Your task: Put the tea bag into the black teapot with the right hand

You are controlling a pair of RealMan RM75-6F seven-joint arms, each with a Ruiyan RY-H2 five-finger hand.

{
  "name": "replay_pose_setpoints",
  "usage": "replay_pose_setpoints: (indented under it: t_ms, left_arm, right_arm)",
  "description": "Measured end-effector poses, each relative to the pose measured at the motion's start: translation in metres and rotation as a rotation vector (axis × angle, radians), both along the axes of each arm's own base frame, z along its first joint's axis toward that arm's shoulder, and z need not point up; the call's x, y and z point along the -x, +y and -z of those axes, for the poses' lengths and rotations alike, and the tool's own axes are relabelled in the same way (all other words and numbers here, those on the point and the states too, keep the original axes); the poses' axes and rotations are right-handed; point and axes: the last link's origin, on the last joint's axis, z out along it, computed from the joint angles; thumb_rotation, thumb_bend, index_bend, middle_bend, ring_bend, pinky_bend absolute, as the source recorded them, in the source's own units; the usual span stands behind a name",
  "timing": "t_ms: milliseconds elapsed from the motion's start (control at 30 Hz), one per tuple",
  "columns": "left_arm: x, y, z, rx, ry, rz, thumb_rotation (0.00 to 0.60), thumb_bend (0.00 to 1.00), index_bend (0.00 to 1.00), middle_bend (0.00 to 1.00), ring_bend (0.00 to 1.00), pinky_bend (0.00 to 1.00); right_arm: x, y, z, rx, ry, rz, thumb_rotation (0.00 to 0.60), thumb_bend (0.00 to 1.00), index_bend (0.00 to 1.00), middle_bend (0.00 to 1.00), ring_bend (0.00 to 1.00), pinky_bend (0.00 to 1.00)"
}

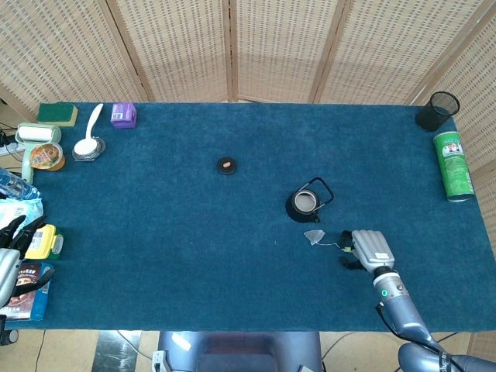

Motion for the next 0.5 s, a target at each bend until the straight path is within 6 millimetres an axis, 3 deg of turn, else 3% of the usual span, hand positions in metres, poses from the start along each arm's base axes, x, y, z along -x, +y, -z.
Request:
replay_pose_setpoints:
  t_ms: [500]
  left_arm:
    - [0.003,0.0,0.001,0.002,-0.003,-0.006,0.6,0.27,0.05,0.19,0.03,0.12]
  right_arm:
    - [0.01,-0.013,0.007,-0.008,0.026,0.043,0.6,0.41,0.48,1.0,1.0,1.0]
